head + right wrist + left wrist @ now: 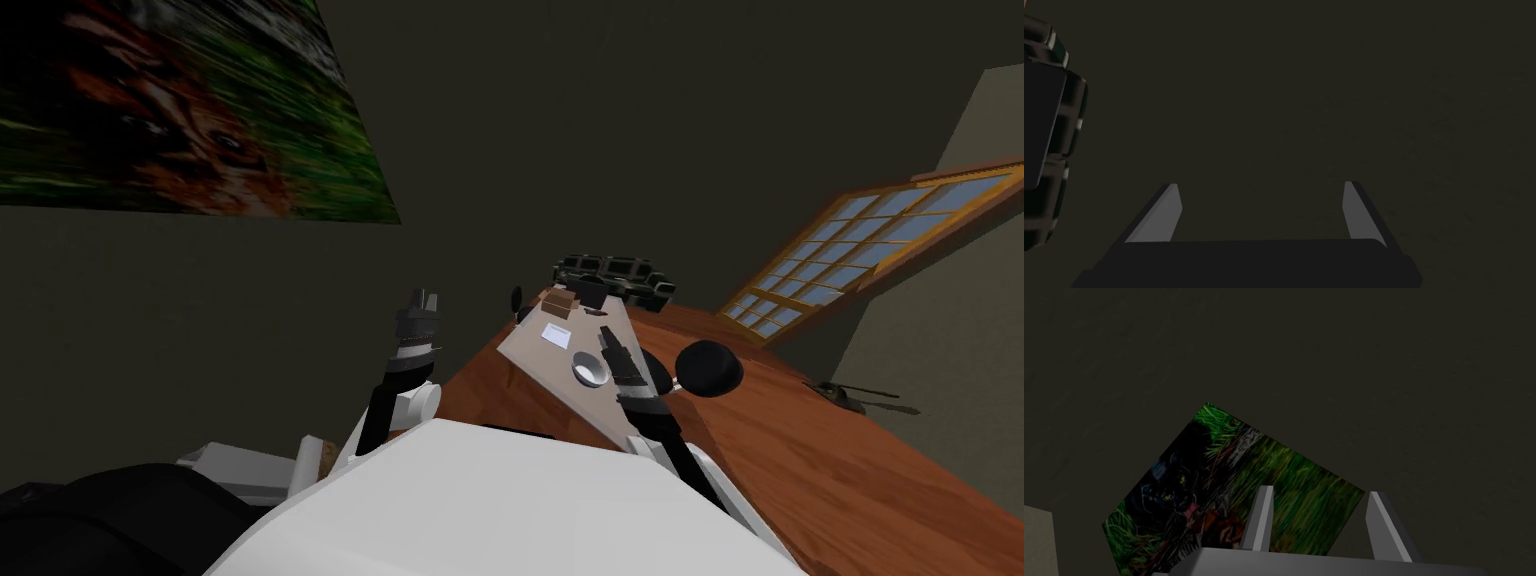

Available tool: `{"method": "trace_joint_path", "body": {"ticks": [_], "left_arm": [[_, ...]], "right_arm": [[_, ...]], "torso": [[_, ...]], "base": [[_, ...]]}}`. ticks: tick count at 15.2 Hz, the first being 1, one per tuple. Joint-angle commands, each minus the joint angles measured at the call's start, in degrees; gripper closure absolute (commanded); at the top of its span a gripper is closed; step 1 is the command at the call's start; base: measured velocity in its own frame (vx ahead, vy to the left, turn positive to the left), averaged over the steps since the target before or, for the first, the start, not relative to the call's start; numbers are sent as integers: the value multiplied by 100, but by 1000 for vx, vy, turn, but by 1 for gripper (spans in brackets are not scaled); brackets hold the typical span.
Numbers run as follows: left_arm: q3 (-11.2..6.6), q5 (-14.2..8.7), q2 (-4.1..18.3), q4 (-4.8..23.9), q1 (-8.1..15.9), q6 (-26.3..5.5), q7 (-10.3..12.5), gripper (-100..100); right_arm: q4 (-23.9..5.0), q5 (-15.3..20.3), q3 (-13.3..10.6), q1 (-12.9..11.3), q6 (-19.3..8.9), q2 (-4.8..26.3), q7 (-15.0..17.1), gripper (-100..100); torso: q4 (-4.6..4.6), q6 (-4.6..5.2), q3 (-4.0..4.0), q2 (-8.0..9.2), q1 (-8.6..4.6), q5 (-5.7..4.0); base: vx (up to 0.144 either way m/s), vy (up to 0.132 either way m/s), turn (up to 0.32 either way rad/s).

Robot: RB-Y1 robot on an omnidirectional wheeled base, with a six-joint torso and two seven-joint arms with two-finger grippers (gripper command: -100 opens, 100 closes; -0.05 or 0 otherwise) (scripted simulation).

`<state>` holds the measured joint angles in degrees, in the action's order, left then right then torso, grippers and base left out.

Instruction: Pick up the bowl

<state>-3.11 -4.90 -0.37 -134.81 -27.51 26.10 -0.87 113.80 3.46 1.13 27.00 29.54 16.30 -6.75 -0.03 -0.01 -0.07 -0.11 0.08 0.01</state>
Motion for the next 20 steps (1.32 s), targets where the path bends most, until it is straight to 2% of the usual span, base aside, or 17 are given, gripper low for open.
{"method": "trace_joint_path", "body": {"ticks": [1, 3, 4, 5, 6, 7, 8, 9, 11, 12, 14, 15, 17, 18, 20], "left_arm": [[0, 0, 0, 0, 0, 0, 0, 0], [0, 0, 0, 0, 0, 0, 0, 0], [0, 0, 0, 0, 0, 0, 0, 0], [0, 0, 0, 0, 0, 0, 0, 0], [0, 0, 0, 0, 0, 0, 0, 0], [0, 0, 0, 0, 0, 0, 0, 0], [0, 0, 0, 0, 0, 0, 0, 0], [0, 0, 0, 0, 0, 0, 0, 0], [0, 0, 0, 0, 0, 0, 0, 0], [0, 0, 0, 0, 0, 0, 0, 0], [0, 0, 0, 0, 0, 0, 0, 0], [0, 0, 0, 0, 0, 0, 0, 0], [0, 0, 0, 0, 0, 0, 0, 0], [0, 0, 0, 0, 0, 0, 0, 0], [0, 0, 0, 0, 0, 0, 0, 0]], "right_arm": [[-286, 231, -42, -31, 38, 228, -132, -100], [-396, 231, -42, -31, 38, 228, -132, -100], [-608, 409, -73, -71, 55, 398, -230, -100], [-678, 409, -73, -71, 55, 398, -230, -100], [-820, 595, -107, -113, 73, 569, -333, -100], [-973, 595, -107, -113, 73, 569, -333, -100], [-973, 595, -107, -113, 73, 569, -333, -100], [-1161, 789, -143, -156, 93, 740, -439, -100], [-1279, 789, -143, -156, 93, 740, -439, -100], [-1439, 989, -182, -200, 113, 911, -549, -100], [-1595, 989, -182, -200, 113, 911, -549, -100], [-1809, 1194, -222, -245, 135, 1082, -661, -100], [-1919, 1194, -222, -245, 135, 1082, -661, -100], [-2140, 1405, -265, -290, 157, 1252, -776, -100], [-2251, 1405, -265, -290, 157, 1252, -776, -100]], "torso": [[0, 0, 0, 0, 0, 0], [0, 0, 0, 0, 0, 0], [0, 1, 1, 1, -1, 0], [0, -1, 1, 1, -1, 0], [0, 0, 1, 2, 0, 0], [0, -2, 0, 0, 2, 0], [0, 0, 0, 0, 3, 1], [0, 2, 1, 2, 2, 1], [0, 0, 0, 0, 0, 1], [0, 1, 1, 1, -1, 0], [0, 0, 0, 0, 1, 0], [0, 1, 1, 1, 0, 0], [0, 0, 1, 1, 2, 0], [1, 2, 1, 3, 1, 1], [1, 0, 1, 1, 0, 1]], "base": [[25, 23, 106], [21, 19, 60], [19, 21, 96], [20, 22, 101], [22, 29, 128], [23, 30, 104], [19, 19, 23], [24, 24, 83], [23, 17, 69], [24, 21, 100], [21, 19, 77], [18, 23, 96], [20, 21, 83], [19, 21, 96], [20, 18, 73]]}}
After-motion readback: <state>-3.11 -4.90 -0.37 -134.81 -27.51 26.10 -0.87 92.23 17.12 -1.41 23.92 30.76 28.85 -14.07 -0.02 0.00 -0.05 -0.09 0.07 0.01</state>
